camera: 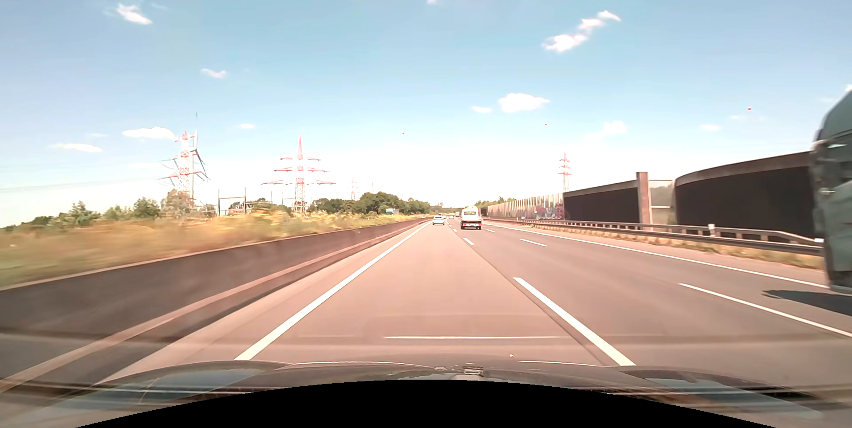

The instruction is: Follow the waypoints while adhering to traffic rules and regulations

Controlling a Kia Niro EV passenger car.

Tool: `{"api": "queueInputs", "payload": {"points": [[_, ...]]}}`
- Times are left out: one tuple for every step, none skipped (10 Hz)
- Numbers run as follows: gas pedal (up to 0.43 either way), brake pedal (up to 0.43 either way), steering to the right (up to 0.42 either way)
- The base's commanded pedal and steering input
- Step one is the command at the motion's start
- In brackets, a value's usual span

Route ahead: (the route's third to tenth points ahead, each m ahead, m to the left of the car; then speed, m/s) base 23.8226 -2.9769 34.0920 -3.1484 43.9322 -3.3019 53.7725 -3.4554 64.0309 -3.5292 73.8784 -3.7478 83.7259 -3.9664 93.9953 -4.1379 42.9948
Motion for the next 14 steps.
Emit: {"api": "queueInputs", "payload": {"points": [[0.138,0.000,0.000],[0.138,0.000,0.000],[0.138,0.000,0.000],[0.138,0.000,0.000],[0.138,0.000,0.000],[0.138,0.000,0.000],[0.138,0.000,0.000],[0.138,0.000,0.000],[0.138,0.000,0.000],[0.130,0.000,0.000],[0.130,0.000,0.002],[0.130,0.000,0.002],[0.138,0.000,0.000],[0.138,0.000,0.001]]}}
